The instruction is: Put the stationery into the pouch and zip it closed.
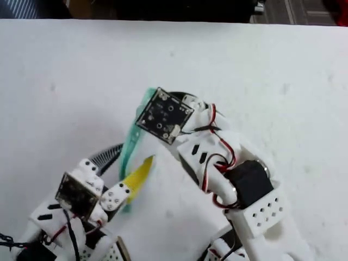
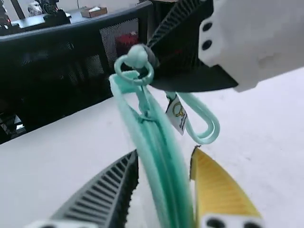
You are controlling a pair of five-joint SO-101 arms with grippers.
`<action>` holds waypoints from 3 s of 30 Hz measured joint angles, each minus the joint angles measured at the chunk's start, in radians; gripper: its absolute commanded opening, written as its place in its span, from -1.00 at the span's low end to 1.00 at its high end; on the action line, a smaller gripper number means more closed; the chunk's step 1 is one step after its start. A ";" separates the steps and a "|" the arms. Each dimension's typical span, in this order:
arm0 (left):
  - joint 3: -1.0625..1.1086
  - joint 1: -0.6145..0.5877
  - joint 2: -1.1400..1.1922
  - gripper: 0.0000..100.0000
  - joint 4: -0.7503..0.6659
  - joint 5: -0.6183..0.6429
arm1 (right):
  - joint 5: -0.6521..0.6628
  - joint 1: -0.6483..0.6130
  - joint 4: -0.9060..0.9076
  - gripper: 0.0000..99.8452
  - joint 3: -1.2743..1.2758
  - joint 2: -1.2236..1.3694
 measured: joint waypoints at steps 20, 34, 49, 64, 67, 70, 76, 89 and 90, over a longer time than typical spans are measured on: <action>-0.031 0.051 -0.003 -0.96 0.008 -0.020 | -0.037 -0.055 -0.114 -0.97 0.005 0.014; -0.025 0.098 0.006 -0.96 0.015 -0.072 | -0.017 0.075 -0.155 -0.97 0.041 -0.002; 0.058 0.084 -0.003 -0.96 -0.071 -0.077 | 0.015 0.137 -0.282 -0.97 0.035 0.153; 0.061 0.086 -0.005 -0.96 -0.068 -0.084 | 0.015 0.331 -0.301 -0.97 -0.264 0.621; 0.063 0.086 -0.003 -0.96 -0.068 -0.084 | 0.015 0.341 -0.301 -0.97 -0.322 0.701; 0.063 0.086 -0.002 -0.96 -0.068 -0.084 | 0.015 0.345 -0.282 -0.97 -0.348 0.735; 0.063 0.086 -0.002 -0.96 -0.068 -0.084 | 0.015 0.345 -0.253 -0.97 -0.361 0.738; 0.063 0.086 -0.003 -0.96 -0.068 -0.084 | 0.015 0.347 -0.204 -0.97 -0.361 0.724; 0.063 0.086 -0.003 -0.96 -0.068 -0.084 | 0.015 0.347 -0.204 -0.97 -0.362 0.724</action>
